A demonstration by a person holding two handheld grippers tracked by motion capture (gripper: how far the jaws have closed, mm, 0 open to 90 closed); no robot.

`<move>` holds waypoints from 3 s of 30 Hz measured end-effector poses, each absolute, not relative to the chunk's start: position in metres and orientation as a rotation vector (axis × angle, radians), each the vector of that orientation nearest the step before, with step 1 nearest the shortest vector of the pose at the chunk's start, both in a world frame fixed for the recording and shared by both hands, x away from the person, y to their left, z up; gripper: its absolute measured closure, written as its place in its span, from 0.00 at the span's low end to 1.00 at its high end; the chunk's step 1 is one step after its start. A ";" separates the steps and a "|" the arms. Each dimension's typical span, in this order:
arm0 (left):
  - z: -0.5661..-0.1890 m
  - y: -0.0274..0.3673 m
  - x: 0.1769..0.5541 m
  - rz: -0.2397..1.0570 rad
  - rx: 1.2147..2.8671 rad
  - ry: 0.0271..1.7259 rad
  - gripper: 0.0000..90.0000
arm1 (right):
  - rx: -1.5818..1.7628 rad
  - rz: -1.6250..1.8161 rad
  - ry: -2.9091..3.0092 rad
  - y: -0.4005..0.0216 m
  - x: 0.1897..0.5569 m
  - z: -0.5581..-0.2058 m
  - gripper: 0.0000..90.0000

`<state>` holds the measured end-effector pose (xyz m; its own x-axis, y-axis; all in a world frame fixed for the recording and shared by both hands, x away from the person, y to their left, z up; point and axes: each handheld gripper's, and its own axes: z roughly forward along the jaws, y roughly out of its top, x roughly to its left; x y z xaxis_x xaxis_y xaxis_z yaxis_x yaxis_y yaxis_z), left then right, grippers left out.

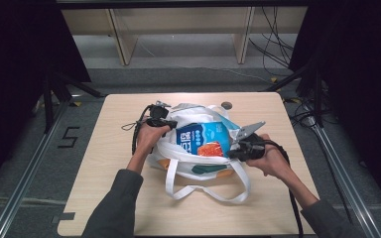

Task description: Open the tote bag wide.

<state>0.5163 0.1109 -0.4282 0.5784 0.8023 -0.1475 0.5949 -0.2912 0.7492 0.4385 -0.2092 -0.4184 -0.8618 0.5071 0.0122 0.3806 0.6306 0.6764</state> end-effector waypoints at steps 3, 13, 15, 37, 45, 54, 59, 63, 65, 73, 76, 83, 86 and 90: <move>-0.425 0.110 0.502 0.305 2.022 1.062 0.98 | 0.724 1.079 2.589 -0.204 0.455 -0.398 1.00; -0.443 0.129 0.483 0.248 2.089 1.042 0.98 | 1.068 0.986 2.450 -0.195 0.536 -0.426 1.00; -0.445 0.136 0.484 0.251 2.067 1.063 0.98 | 1.089 0.915 2.457 -0.201 0.544 -0.432 1.00; -0.424 0.121 0.449 0.223 2.074 0.919 0.96 | 0.840 1.115 2.559 -0.189 0.486 -0.400 1.00; -0.462 0.120 0.425 0.158 2.158 0.918 0.99 | 0.745 0.912 2.750 -0.186 0.433 -0.433 1.00; -0.438 0.125 0.421 0.266 2.057 0.902 0.97 | 0.722 1.072 2.583 -0.184 0.442 -0.408 1.00; -0.434 0.114 0.437 0.306 2.053 0.926 0.95 | 0.761 1.009 2.561 -0.180 0.457 -0.413 1.00; -0.443 0.111 0.450 0.313 2.099 0.953 0.95 | 0.800 1.014 2.574 -0.183 0.461 -0.419 1.00; -0.450 0.127 0.450 0.353 2.225 0.985 0.97 | 0.746 0.927 2.641 -0.192 0.450 -0.422 1.00; -0.437 0.132 0.440 0.333 2.240 0.935 0.96 | 0.772 0.927 2.669 -0.202 0.434 -0.436 1.00; -0.432 0.119 0.446 0.337 2.192 0.938 0.95 | 0.755 0.974 2.622 -0.199 0.439 -0.421 1.00; -0.442 0.101 0.461 0.273 2.202 0.957 0.94 | 0.729 1.041 2.546 -0.169 0.474 -0.403 1.00; -0.442 0.104 0.454 0.255 2.216 0.943 0.93 | 0.762 1.034 2.534 -0.162 0.489 -0.401 1.00; -0.444 0.105 0.445 0.206 2.266 0.904 0.93 | 0.734 0.995 2.508 -0.145 0.536 -0.409 1.00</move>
<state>0.4452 0.1054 -0.4445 0.7463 0.6584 -0.0981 0.5509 -0.5282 0.6462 0.5355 -0.1453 -0.4093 -0.8074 0.5772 -0.1218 0.3366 0.6204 0.7083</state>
